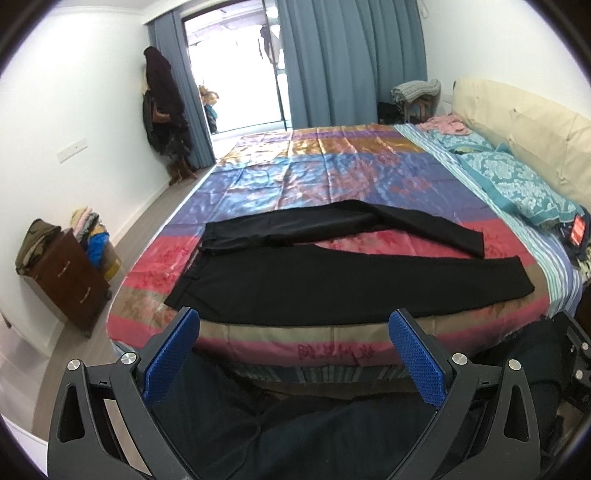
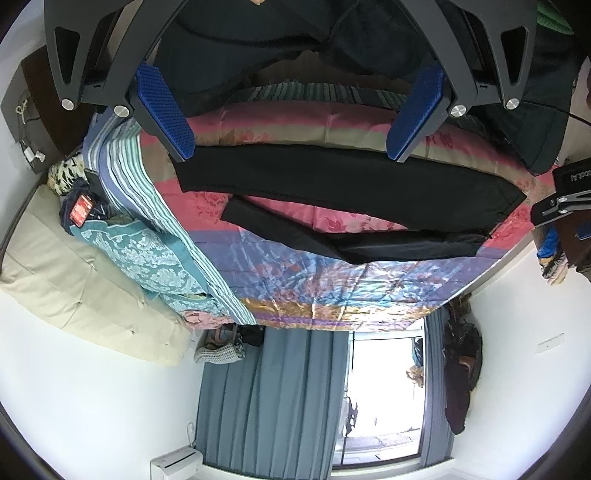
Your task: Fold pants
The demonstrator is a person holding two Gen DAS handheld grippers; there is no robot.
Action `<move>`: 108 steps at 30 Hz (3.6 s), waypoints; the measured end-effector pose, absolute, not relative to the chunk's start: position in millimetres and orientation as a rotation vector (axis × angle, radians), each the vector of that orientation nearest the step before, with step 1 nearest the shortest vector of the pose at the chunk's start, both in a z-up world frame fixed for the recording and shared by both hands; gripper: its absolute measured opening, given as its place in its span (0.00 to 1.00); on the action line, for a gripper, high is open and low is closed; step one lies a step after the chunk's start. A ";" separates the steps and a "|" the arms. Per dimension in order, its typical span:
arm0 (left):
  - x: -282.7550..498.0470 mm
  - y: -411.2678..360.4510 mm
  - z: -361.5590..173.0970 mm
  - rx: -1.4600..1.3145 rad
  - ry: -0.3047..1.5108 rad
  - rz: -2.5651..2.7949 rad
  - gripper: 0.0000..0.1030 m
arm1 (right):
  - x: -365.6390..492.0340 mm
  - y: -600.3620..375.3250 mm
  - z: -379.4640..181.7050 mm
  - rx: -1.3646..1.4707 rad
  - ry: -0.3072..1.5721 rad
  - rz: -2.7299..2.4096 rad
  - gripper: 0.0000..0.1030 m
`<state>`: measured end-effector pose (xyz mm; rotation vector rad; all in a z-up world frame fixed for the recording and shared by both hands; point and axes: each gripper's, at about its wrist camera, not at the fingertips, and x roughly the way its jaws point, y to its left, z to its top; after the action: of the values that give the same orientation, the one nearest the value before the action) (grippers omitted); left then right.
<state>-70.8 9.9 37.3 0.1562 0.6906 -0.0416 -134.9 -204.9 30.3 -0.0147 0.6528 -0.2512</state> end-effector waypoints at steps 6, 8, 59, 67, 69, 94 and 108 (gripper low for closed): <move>-67.0 17.0 36.1 0.118 0.699 -0.016 0.99 | -128.1 -207.3 37.5 -0.054 0.681 -0.326 1.00; -66.3 19.3 35.5 0.109 0.705 -0.011 0.99 | -128.1 -208.0 37.9 -0.057 0.684 -0.332 1.00; -66.9 22.2 24.6 0.104 0.748 -0.015 0.99 | -131.3 -219.4 30.8 -0.065 0.727 -0.509 1.00; -67.1 21.1 24.7 0.106 0.751 -0.018 0.99 | -131.9 -220.9 30.3 -0.065 0.729 -0.517 1.00; -68.0 21.1 24.2 0.106 0.754 -0.018 0.99 | -131.8 -220.9 29.7 -0.067 0.731 -0.521 1.00; -67.7 19.2 21.9 0.115 0.768 -0.022 0.99 | -129.8 -224.6 29.6 -0.062 0.744 -0.535 1.00; -72.8 22.5 28.9 0.076 0.725 -0.078 0.99 | -141.4 -201.5 42.0 -0.007 0.618 -0.262 1.00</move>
<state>-72.8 22.5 28.9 0.0762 0.7247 -0.0777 -141.4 -201.5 42.0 -0.0067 0.6185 -0.2624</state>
